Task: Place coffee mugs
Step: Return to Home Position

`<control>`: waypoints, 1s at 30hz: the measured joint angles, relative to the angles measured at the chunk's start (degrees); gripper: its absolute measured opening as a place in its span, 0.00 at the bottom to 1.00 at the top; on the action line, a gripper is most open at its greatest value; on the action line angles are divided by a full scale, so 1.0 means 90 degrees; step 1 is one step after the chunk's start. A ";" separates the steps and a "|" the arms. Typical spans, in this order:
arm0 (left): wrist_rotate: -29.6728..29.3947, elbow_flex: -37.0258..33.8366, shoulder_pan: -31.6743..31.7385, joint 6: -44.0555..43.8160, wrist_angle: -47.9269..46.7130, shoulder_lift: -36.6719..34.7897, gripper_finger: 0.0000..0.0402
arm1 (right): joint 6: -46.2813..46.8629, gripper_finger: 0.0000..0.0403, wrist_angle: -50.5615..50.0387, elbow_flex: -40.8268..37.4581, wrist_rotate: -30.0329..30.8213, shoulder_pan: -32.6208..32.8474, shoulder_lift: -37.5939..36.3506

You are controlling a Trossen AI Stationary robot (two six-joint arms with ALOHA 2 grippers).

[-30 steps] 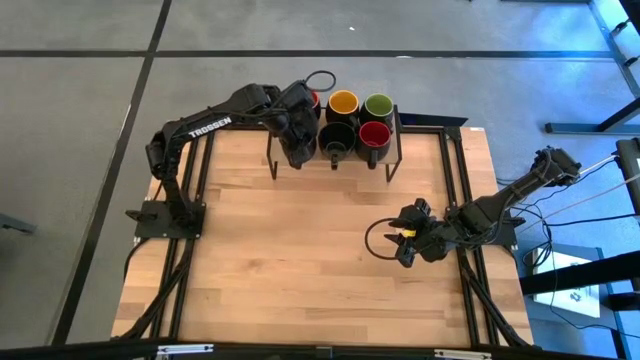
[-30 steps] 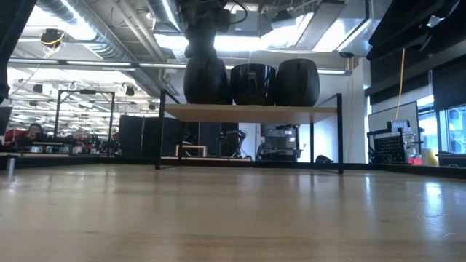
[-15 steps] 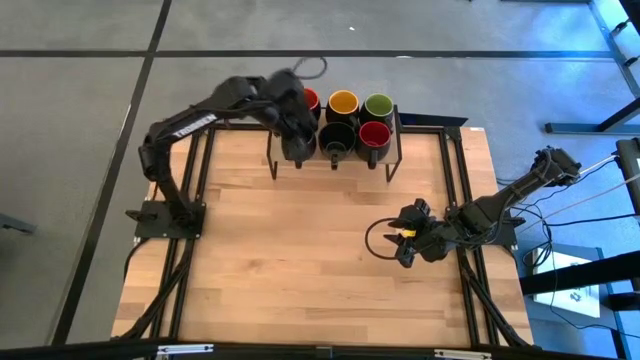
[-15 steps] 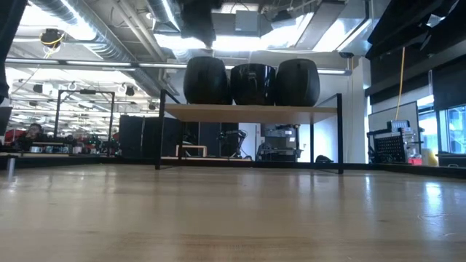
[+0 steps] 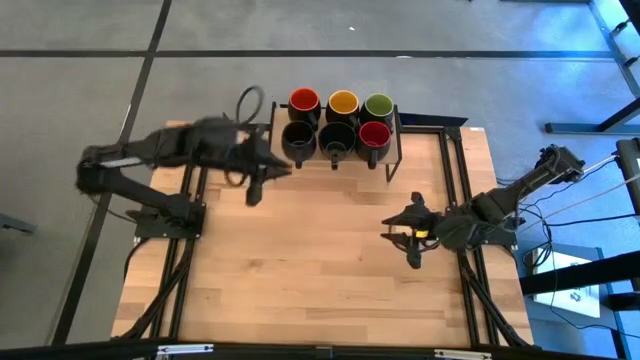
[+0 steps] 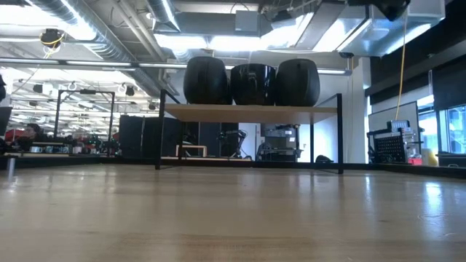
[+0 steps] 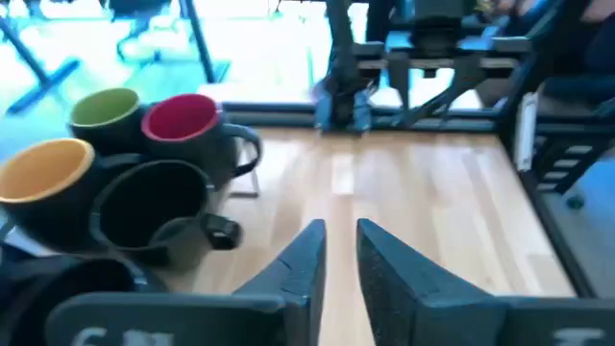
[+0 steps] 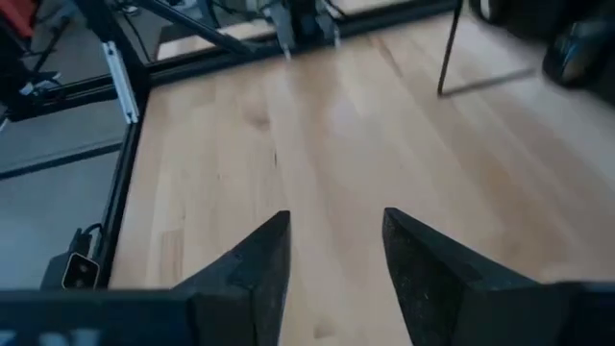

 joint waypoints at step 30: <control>-0.0198 -0.5559 -0.0877 -0.0565 0.3091 -0.3548 0.03 | -0.2361 0.05 0.3104 -0.3239 -0.2574 -0.2165 -0.4233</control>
